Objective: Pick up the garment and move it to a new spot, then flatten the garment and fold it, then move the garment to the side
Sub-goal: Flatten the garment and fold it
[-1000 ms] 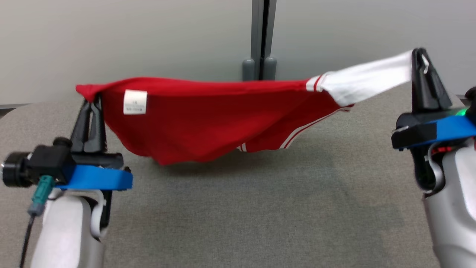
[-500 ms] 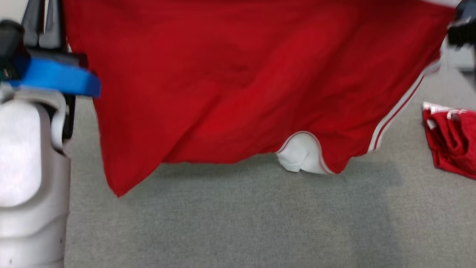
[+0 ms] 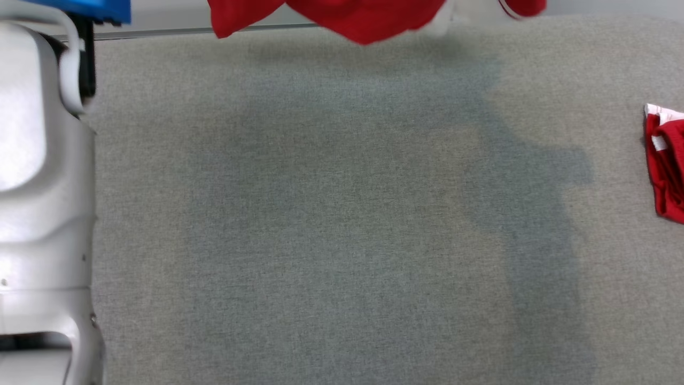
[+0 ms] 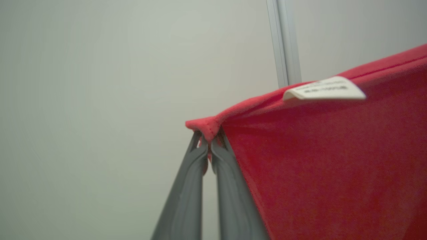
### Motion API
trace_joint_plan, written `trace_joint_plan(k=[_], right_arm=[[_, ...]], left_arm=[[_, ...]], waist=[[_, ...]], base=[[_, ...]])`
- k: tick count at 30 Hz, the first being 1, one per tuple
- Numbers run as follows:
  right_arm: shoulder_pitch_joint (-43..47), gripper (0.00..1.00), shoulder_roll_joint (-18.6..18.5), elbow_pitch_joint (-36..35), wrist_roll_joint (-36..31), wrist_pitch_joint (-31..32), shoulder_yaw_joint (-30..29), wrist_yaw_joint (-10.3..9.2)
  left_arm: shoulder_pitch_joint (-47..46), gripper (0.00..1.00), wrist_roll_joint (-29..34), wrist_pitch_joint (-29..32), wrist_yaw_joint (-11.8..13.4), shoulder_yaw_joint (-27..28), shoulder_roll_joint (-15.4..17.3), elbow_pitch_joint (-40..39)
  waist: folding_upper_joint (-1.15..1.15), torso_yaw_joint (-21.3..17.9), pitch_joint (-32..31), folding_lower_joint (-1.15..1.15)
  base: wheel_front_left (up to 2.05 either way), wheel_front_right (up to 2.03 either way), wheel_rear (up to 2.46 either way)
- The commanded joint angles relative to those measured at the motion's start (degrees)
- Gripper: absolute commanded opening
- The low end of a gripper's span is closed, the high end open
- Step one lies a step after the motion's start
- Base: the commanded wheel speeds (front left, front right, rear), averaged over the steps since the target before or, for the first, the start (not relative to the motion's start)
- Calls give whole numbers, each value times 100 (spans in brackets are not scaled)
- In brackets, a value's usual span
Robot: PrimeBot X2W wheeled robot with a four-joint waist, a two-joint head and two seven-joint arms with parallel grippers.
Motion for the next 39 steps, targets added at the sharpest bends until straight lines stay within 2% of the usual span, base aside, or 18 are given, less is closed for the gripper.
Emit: trace_joint_plan(k=[1,4,8,14,19,24,32,39], right_arm=[[210,0,-15,-32,34,-16,-62,-1],[859,0,110,-233,186,-16,-124,-1],[2249,0,338,-541,488,-18,-142,-1],[4353,0,685,-569,1151,-18,-185,-1],[5614,0,811,-419,1251,-18,-103,-1],[6479,0,852,-276,1270,-19,-4,-1],[7505,0,819,-148,1230,-18,227,-1],[8075,0,855,-267,1346,-19,93,-1]], left_arm=[[117,0,-41,-29,36,7,-7,57],[556,0,-211,-58,67,117,-152,296],[1595,0,-356,-65,21,154,-378,304],[3323,0,-647,-69,-162,141,-686,464],[4314,0,-714,-69,-226,83,-850,663],[5065,0,-823,-69,-231,-18,-902,849],[6103,0,-1138,-69,-142,-185,-915,695],[6741,0,-1240,-69,-5,-286,-914,361]], waist=[[-2,-13,-12,-3],[-2,-62,-61,-3],[-2,-131,-182,-3],[-2,-183,-401,-3],[-2,-200,-688,-3],[-2,-222,-1114,-3],[-2,-273,-1736,-3],[-2,-115,-1870,-3]], base=[[0,0,0],[0,0,0],[0,0,0],[0,0,0],[0,0,0],[0,0,0],[0,0,0],[0,0,0]])
